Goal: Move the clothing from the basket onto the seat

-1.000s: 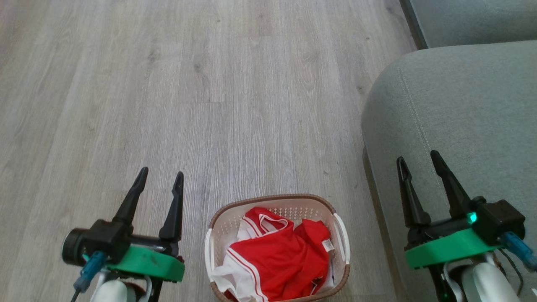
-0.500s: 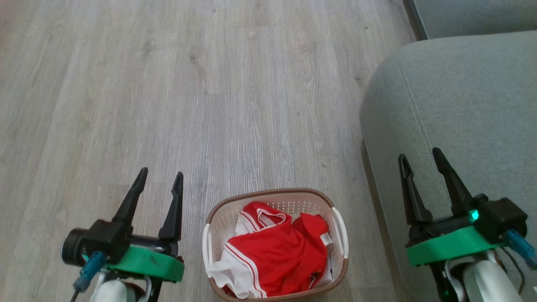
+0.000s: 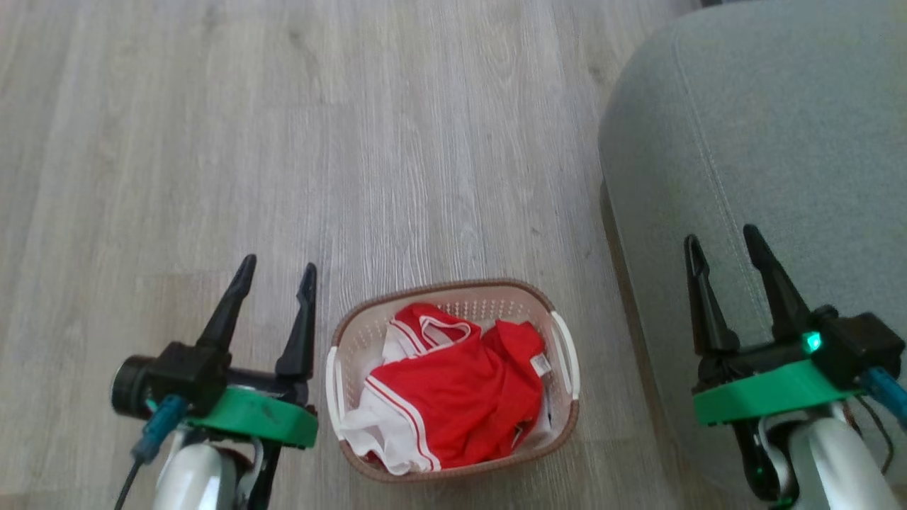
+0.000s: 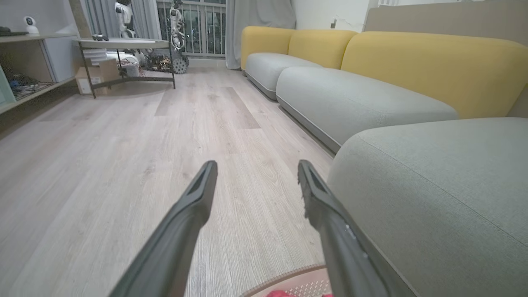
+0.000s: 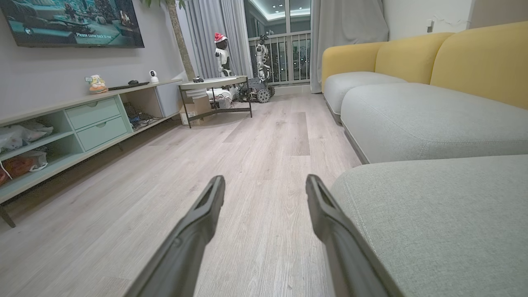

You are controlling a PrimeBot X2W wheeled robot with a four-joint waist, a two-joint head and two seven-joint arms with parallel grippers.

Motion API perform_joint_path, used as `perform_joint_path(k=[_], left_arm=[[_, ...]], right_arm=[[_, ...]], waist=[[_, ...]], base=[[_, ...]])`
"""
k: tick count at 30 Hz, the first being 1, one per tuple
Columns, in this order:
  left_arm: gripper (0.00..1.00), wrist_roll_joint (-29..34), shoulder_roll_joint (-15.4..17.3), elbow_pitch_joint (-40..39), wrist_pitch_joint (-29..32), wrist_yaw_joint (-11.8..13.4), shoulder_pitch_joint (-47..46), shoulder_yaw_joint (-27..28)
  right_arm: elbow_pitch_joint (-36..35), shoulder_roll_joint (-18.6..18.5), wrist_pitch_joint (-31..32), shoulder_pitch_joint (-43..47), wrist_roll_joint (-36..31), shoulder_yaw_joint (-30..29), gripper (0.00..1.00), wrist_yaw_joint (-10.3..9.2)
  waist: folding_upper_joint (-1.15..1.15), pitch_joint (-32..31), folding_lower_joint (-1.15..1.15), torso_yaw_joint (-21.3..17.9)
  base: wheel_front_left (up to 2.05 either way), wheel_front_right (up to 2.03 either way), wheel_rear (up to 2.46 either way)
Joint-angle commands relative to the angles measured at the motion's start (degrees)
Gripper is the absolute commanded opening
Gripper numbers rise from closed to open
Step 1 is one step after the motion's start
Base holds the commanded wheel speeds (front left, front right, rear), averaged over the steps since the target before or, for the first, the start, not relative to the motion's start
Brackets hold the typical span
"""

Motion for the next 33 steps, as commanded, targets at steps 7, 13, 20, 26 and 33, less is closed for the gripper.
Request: perform_joint_path(k=[7, 13, 20, 26, 33], left_arm=[[1.0, -0.6, 0.5, 0.8, -0.7, -0.3, -6.6, -1.3], [1.0, -1.2, 1.0, 5.4, -0.7, -0.3, -10.1, -3.4], [1.0, -2.9, 1.8, 15.0, -0.2, -0.4, -16.6, -8.6], [1.0, -5.1, 2.0, 23.2, 2.4, -0.4, -22.0, -11.9], [1.0, -6.6, 2.6, 32.6, 5.4, -0.4, -28.6, -15.3]], right_arm=[[-3.4, 0.0, -0.5, -4.1, 0.2, 0.6, 1.0, -0.01], [-4.4, 0.6, -0.5, -6.2, 0.4, 0.1, 1.0, -0.01], [-6.1, 1.1, -0.5, -9.3, 0.4, -0.5, 1.0, -0.01], [-7.4, 1.4, -0.5, -12.3, 0.6, -0.4, 1.0, -0.01], [-9.4, 2.3, -0.5, -16.2, 0.3, -0.2, 1.0, -0.01]], waist=[[0.0, 7.0, 0.0, -1.9], [0.0, 11.2, 0.0, -2.8], [0.0, 16.5, 0.0, -4.3], [0.0, 21.0, 0.0, -5.9], [0.0, 26.7, 0.0, -7.6]], base=[[0.0, 0.0, 0.0], [0.0, 0.0, 0.0], [0.0, 0.0, 0.0], [0.0, 0.0, 0.0], [0.0, 0.0, 0.0]])
